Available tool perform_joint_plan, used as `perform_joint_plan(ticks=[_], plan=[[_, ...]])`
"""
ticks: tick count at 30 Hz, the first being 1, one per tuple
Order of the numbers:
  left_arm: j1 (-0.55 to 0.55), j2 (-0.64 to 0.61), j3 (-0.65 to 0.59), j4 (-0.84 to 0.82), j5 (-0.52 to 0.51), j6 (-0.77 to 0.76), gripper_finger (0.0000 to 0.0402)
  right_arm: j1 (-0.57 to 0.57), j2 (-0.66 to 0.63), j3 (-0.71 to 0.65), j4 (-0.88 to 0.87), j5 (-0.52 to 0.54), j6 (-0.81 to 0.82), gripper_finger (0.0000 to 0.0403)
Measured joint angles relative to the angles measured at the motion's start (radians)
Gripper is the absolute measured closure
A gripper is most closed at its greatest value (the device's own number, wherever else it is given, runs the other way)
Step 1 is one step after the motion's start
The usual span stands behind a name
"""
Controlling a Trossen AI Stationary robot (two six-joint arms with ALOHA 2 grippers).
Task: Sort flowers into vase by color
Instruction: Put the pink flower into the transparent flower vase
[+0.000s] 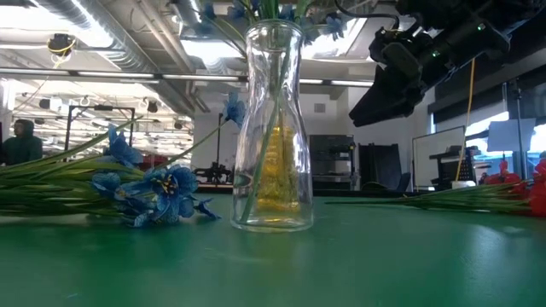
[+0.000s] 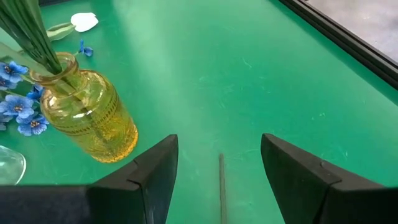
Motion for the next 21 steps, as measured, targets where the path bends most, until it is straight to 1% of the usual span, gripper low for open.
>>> perform_joint_plan(ticks=[3,5,11,16,21], plan=[[0.0,0.074,0.0,0.028,-0.007,-0.011,0.0401,0.0,0.0,0.0,0.0,0.0,0.002,0.0173],[0.0,0.118,0.0,0.058,-0.037,-0.007,0.0401,0.0,0.0,0.0,0.0,0.0,0.002,0.0173],[0.004,0.217,0.0,0.158,-0.134,0.092,0.0401,0.0,0.0,0.0,0.0,0.0,0.002,0.0173],[0.026,0.267,0.0,0.21,-0.135,0.1,0.0401,0.0,0.0,0.0,0.0,0.0,0.002,0.0173],[0.055,0.29,-0.024,0.222,-0.138,0.038,0.0401,0.0,0.0,0.0,-0.002,-0.002,0.002,0.0173]])
